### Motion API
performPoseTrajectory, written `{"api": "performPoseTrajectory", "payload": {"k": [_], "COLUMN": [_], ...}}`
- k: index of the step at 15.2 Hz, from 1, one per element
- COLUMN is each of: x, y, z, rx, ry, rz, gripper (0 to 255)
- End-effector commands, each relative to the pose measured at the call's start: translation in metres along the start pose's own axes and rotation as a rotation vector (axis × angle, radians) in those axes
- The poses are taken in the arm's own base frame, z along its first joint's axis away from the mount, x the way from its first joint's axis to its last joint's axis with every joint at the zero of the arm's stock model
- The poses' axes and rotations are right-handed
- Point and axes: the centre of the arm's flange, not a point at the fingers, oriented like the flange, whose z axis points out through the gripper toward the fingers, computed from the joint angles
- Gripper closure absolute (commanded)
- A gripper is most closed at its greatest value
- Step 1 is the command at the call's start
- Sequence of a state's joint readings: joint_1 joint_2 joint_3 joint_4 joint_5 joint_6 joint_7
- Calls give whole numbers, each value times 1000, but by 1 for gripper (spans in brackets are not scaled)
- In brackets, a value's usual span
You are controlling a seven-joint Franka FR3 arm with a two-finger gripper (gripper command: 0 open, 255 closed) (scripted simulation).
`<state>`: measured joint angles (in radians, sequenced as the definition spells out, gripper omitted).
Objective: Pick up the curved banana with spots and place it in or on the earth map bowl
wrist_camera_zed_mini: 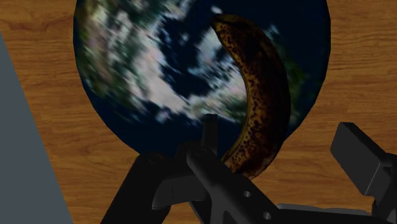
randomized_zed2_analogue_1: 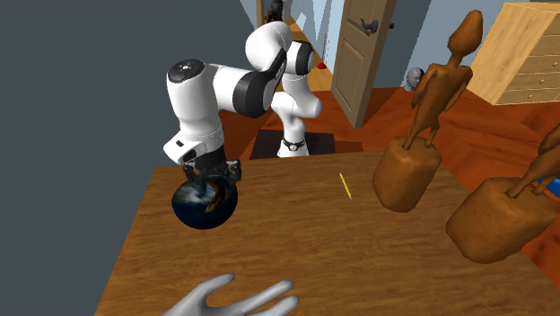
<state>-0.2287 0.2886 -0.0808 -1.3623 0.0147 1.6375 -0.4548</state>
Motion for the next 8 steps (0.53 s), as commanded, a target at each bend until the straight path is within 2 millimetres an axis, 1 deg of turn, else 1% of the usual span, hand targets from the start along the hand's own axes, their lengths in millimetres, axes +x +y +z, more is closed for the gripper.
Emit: {"api": "performPoseTrajectory", "payload": {"k": [1, 4, 7, 8], "x": [0, 0, 0, 0], "y": [0, 0, 0, 0], "z": [0, 0, -40, -50], "rx": [0, 0, 0, 0], "ry": [0, 0, 0, 0], "rz": [0, 0, 0, 0], "gripper": [0, 0, 0, 0]}}
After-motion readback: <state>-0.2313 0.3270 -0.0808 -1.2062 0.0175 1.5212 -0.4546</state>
